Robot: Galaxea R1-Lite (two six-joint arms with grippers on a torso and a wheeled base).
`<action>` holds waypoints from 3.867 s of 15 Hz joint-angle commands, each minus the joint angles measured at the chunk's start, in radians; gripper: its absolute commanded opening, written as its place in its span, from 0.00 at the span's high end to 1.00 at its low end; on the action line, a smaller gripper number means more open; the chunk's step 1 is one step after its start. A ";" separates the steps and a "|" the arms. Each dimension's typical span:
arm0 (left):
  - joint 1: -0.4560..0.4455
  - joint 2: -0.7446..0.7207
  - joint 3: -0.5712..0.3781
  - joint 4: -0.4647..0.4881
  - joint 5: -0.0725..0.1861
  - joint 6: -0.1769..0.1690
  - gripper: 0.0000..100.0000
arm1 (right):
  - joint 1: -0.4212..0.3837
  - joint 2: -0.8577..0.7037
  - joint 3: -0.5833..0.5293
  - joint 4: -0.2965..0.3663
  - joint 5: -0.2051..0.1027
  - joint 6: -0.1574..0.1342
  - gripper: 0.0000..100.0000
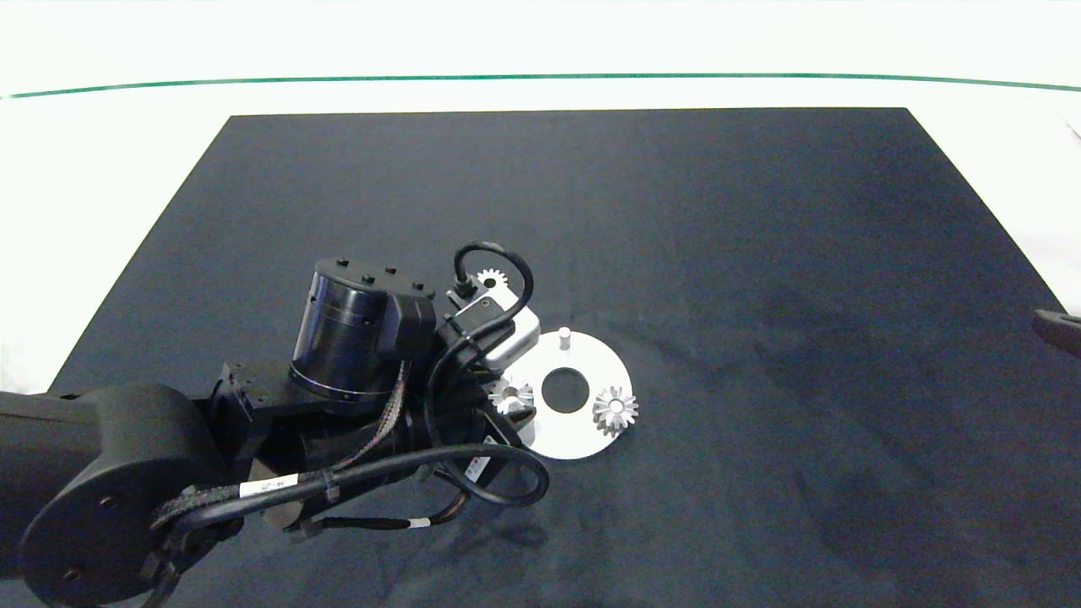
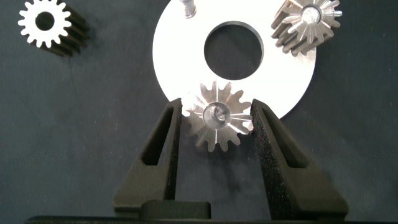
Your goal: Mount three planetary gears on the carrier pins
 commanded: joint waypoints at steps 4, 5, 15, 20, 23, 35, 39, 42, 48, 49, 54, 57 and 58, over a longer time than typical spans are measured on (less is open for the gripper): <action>-0.008 0.002 0.006 -0.001 0.001 0.000 0.78 | 0.004 0.001 0.014 -0.001 -0.004 -0.012 0.00; -0.009 0.002 0.008 0.000 0.001 0.000 0.78 | 0.004 0.001 0.014 -0.005 -0.004 -0.012 0.00; -0.003 0.011 -0.003 -0.001 0.001 0.006 0.78 | 0.004 -0.002 0.014 -0.005 -0.004 -0.012 0.00; -0.003 0.014 -0.004 -0.003 0.001 0.006 0.78 | 0.004 0.000 0.014 -0.005 -0.004 -0.012 0.00; -0.002 0.019 -0.007 -0.003 0.001 0.006 0.78 | 0.004 -0.002 0.014 -0.005 -0.004 -0.012 0.00; -0.002 0.019 -0.009 0.000 0.012 0.016 0.78 | 0.010 -0.008 0.014 -0.005 -0.004 -0.012 0.00; -0.002 0.025 -0.004 0.000 0.012 0.016 0.78 | 0.010 -0.007 0.014 -0.005 -0.004 -0.012 0.00; -0.002 0.024 -0.001 0.000 0.012 0.017 0.78 | 0.010 -0.007 0.014 -0.005 -0.004 -0.012 0.00; -0.005 0.020 -0.004 0.003 0.013 0.017 0.00 | 0.010 -0.007 0.014 -0.005 -0.004 -0.012 0.00; -0.008 0.017 -0.006 0.005 0.013 0.017 0.00 | 0.010 -0.007 0.014 -0.003 -0.004 -0.012 0.00; 0.029 -0.024 -0.282 0.207 0.013 -0.055 0.00 | 0.010 -0.008 0.014 -0.005 -0.004 -0.012 0.00; 0.047 -0.018 -0.452 0.358 0.012 -0.173 0.00 | 0.010 -0.008 0.014 -0.005 -0.004 -0.012 0.00; 0.057 0.037 -0.477 0.321 0.013 -0.185 0.00 | 0.010 -0.010 0.014 -0.005 -0.004 -0.012 0.00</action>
